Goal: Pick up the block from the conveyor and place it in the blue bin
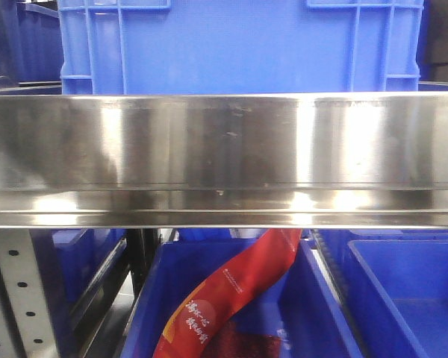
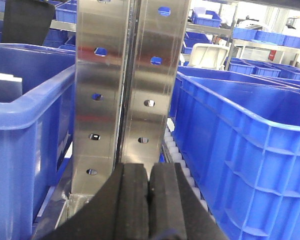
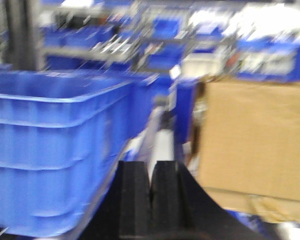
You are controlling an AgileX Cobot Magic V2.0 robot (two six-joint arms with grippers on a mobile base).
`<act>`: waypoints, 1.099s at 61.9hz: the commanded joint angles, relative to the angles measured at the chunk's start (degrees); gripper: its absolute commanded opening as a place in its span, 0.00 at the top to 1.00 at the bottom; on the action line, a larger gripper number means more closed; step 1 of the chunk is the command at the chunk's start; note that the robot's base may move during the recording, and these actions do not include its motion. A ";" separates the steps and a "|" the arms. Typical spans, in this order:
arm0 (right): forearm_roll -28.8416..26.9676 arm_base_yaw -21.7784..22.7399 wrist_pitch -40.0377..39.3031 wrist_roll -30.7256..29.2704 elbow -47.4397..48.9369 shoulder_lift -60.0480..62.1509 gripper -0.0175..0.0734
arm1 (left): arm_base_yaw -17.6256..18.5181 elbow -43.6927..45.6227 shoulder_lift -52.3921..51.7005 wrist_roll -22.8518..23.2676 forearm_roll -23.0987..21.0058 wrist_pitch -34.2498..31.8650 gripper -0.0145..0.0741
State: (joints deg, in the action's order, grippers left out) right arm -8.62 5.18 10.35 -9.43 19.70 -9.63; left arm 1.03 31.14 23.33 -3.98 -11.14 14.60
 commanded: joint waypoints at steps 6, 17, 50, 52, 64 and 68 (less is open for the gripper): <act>1.06 3.71 -2.31 -0.10 -9.81 7.24 0.99 | -0.30 -0.08 -0.40 0.17 -0.58 -1.07 0.96; 1.06 4.37 -3.03 -0.10 -18.15 9.63 0.99 | -0.30 -0.08 -0.40 0.17 -0.58 -1.07 0.96; 1.06 4.37 -7.66 -0.10 -19.70 9.63 0.99 | -0.30 -0.08 -0.40 0.17 -0.58 -2.41 0.96; 1.06 4.37 -7.66 -0.10 -19.70 9.63 0.99 | -0.30 -0.08 -0.40 0.17 -0.58 -2.41 0.96; 1.06 4.37 -7.69 -0.10 -19.70 9.63 0.99 | -0.30 -0.08 -0.40 0.17 -0.58 -2.41 0.96; 1.06 4.37 -7.69 -0.10 -19.70 9.63 0.99 | -0.30 -0.08 -0.40 0.17 -0.58 -2.41 0.96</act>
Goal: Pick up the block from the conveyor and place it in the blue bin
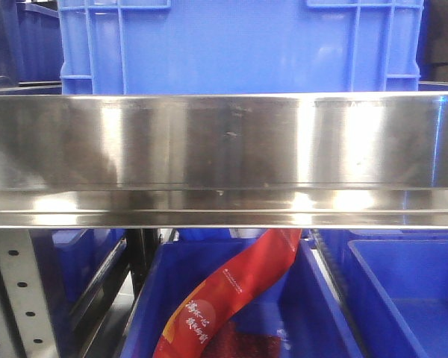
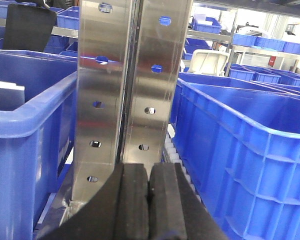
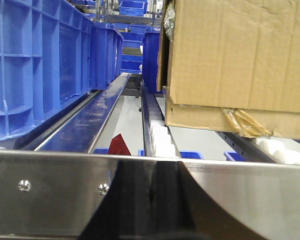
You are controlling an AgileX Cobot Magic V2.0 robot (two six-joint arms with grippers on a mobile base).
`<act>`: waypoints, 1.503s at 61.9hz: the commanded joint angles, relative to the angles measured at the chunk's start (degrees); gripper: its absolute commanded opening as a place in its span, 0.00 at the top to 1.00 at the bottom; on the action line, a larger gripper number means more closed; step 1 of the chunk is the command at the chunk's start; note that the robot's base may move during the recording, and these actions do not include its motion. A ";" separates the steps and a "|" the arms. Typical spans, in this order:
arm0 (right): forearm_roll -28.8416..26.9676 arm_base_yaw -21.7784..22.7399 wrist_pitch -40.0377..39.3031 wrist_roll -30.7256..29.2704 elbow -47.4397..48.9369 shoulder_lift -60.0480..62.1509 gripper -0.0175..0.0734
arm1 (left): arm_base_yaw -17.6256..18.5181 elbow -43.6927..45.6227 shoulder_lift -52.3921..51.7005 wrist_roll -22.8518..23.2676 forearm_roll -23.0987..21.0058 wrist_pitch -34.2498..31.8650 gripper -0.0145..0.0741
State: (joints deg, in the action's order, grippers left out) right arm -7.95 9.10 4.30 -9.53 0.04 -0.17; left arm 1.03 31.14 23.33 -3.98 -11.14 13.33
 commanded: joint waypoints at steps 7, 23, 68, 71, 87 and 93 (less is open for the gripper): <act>0.39 0.46 -1.64 0.00 -0.04 0.17 0.99 | -0.30 -0.08 -0.40 0.17 -0.58 -1.14 0.96; 0.39 0.46 -1.74 0.00 -0.04 0.17 0.99 | -1.09 -2.87 -2.78 0.17 3.18 -3.20 0.96; 0.39 0.46 -1.74 0.00 -0.04 0.17 0.99 | -3.63 -31.14 -23.33 7.74 10.35 -10.88 0.96; 0.39 0.46 -1.74 0.00 -0.04 0.17 0.99 | -3.63 -31.14 -23.33 7.74 10.19 -11.27 0.96; 0.39 0.46 -1.74 0.00 -0.04 0.17 0.99 | -3.63 -31.14 -23.33 7.74 10.19 -11.54 0.96; 0.39 0.46 -1.74 0.00 -0.04 0.17 0.99 | -3.63 -31.14 -23.33 7.74 10.19 -11.54 0.96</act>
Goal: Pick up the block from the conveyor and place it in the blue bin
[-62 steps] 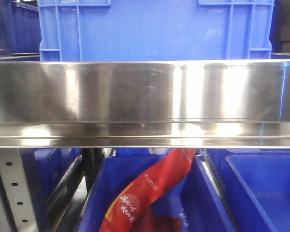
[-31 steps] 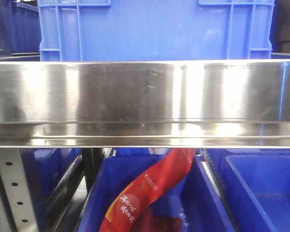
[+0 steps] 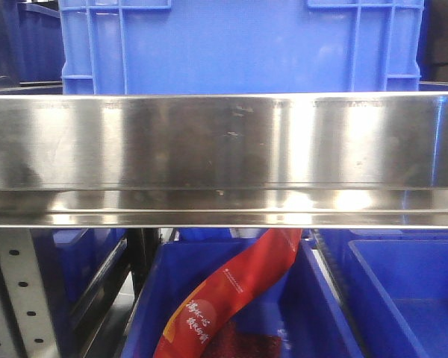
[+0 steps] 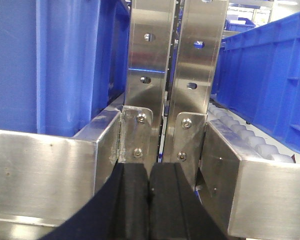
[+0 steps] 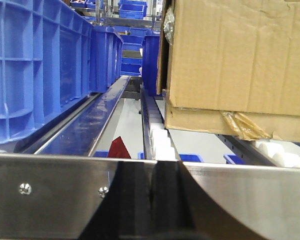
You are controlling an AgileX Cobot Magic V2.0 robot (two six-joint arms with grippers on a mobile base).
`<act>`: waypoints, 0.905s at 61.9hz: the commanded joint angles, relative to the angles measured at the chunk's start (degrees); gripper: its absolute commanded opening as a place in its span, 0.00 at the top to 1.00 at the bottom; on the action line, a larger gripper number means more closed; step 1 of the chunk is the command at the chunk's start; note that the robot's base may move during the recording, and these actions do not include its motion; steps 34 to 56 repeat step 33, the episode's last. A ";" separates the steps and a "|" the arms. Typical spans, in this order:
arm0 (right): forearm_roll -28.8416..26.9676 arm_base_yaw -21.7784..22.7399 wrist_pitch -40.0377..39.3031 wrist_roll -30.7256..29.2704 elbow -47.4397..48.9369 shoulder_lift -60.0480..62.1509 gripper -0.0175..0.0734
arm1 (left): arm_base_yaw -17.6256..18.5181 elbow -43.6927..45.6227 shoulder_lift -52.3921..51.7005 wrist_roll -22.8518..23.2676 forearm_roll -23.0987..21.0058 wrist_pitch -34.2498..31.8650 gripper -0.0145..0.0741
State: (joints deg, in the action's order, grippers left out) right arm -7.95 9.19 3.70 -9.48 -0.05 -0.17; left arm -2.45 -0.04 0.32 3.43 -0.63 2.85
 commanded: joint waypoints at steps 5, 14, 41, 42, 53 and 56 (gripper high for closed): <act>0.39 0.37 -1.13 -0.05 0.05 0.17 0.99 | -0.15 0.04 -0.32 0.32 -0.32 -1.06 0.96; 0.39 0.37 -1.13 -0.05 0.05 0.17 0.99 | -0.15 0.04 -0.32 0.32 -0.32 -1.06 0.96; 0.39 0.37 -1.13 -0.05 0.05 0.17 0.99 | -0.15 0.04 -0.32 0.32 -0.32 -1.06 0.96; 0.39 0.37 -1.13 -0.05 0.05 0.17 0.99 | -0.15 0.04 -0.32 0.32 -0.32 -1.06 0.96; 0.39 0.37 -1.13 -0.05 0.05 0.17 0.99 | -0.15 0.04 -0.32 0.32 -0.32 -1.06 0.96; 0.39 0.37 -1.13 -0.05 0.05 0.17 0.99 | -0.15 0.04 -0.32 0.32 -0.32 -1.06 0.96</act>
